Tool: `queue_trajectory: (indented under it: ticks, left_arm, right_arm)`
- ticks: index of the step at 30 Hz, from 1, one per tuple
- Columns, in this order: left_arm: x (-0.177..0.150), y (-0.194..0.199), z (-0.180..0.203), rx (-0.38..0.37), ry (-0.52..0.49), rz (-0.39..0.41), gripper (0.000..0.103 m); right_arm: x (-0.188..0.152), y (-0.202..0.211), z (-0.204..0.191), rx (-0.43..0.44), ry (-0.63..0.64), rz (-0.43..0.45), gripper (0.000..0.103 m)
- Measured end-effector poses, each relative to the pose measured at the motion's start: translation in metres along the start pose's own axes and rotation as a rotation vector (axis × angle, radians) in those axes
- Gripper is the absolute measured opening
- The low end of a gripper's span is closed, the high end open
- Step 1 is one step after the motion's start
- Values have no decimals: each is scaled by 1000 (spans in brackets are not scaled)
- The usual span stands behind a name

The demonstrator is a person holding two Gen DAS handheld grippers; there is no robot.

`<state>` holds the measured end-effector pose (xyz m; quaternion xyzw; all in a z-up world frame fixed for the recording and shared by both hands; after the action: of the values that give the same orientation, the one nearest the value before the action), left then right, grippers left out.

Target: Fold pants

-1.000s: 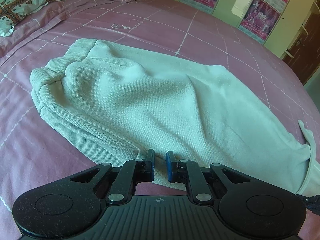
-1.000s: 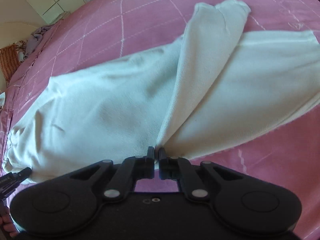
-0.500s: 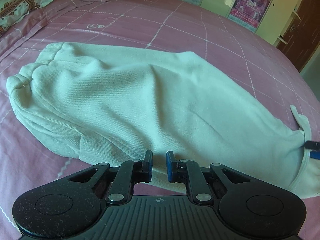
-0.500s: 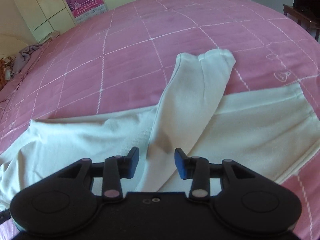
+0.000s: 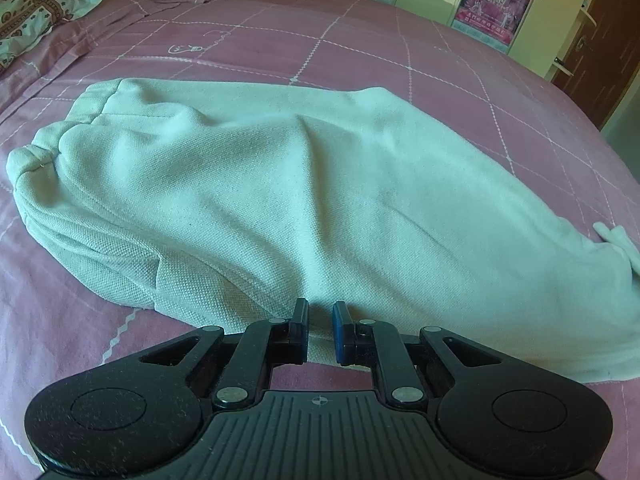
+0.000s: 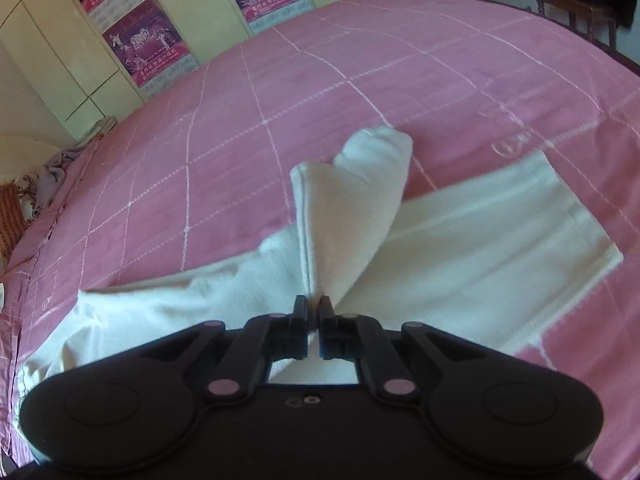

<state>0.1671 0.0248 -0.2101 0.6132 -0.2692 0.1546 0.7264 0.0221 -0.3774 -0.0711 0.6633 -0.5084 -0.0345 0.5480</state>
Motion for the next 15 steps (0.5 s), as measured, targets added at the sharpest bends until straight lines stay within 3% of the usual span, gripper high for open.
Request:
queue_trajectory:
  ticks: [5,6,8,9,15]
  left_arm:
    - [1,0,2,9,-13,-4,13]
    - [1,0,3,10,-8,-5,13]
    - [1,0,2,11,0,-5,13]
    - [1,0,2,13,-2,-5,13]
    - [0,0,4,26,-7,-6,13]
  right_arm:
    - [-36,-30,33,-79,-15,-89,5]
    - [-35,-31,29,-89,5,-83,6]
    - [-29,-29,21,-90,37,-74,19]
    - [-24,-26,17,-89,54,-58,22]
    - [8,-27,4,-123,150,-8,24]
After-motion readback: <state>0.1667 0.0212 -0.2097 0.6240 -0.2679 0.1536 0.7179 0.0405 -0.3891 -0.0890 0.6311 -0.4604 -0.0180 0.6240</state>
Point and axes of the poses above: each gripper's, at about its wrist camera, not at the fingertips, and y roughly against the way its jaws point, z to its right, x to its top, the point moved 2 cm from there along -y, roughly the way its jaws point, and after that the axes turned 7 degrees about -y, right-handed, at the moved point
